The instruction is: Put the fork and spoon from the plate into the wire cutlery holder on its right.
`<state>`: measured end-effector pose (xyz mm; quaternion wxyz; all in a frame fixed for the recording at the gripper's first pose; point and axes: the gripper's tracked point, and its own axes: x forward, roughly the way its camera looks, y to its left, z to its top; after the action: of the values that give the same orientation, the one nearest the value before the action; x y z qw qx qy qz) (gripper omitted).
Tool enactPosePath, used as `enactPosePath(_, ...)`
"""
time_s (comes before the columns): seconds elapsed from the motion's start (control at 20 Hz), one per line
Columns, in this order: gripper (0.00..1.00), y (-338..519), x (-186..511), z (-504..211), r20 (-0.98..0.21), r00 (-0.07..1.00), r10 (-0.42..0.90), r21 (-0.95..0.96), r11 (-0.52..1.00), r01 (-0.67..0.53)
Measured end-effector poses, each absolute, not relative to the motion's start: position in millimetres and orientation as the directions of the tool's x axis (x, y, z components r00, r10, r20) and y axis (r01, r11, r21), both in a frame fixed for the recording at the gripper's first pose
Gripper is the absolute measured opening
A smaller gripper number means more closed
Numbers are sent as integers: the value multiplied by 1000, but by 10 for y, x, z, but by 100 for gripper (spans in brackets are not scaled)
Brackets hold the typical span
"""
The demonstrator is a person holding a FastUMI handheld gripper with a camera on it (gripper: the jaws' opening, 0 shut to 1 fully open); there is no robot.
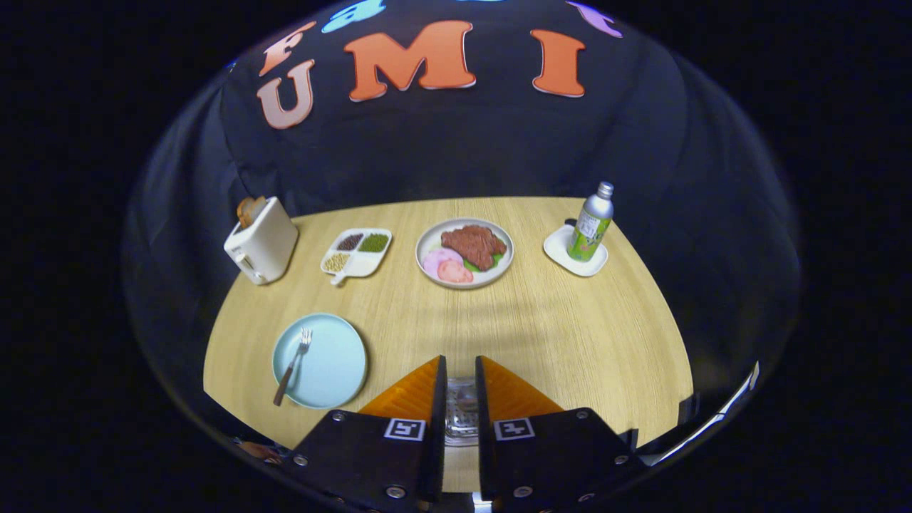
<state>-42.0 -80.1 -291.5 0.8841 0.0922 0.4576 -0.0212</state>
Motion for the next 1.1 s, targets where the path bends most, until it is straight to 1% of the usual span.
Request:
enactPosePath(0.05,29,-801,-296,-2777,-772,635,36,143,983,118)
enactPosePath(0.1,34,-805,-197,-2608,-725,688,19,134,984,114)
enactPosePath(0.2,49,-801,12,-2251,-620,784,-21,109,988,113)
enactPosePath(0.25,58,-774,89,-2107,-576,817,-32,105,988,112)
enactPosePath(0.3,62,-746,128,-2008,-547,836,-37,98,989,108)
enactPosePath(0.35,72,-732,174,-1961,-530,847,-51,84,990,112)
enactPosePath(0.4,78,-733,231,-1911,-510,857,-69,69,990,121)
enactPosePath(0.45,86,-732,275,-1835,-487,869,-88,57,990,132)
enactPosePath(0.55,91,-719,368,-1618,-422,900,-115,57,987,152)
enactPosePath(0.65,92,-693,457,-1398,-347,927,-141,63,983,173)
enactPosePath(0.8,92,-580,564,-1219,-270,949,-165,50,982,184)
enactPosePath(0.9,92,-402,618,-1110,-235,961,-145,50,986,161)
enactPosePath(1.1,92,124,747,-984,-195,979,-63,86,993,81)
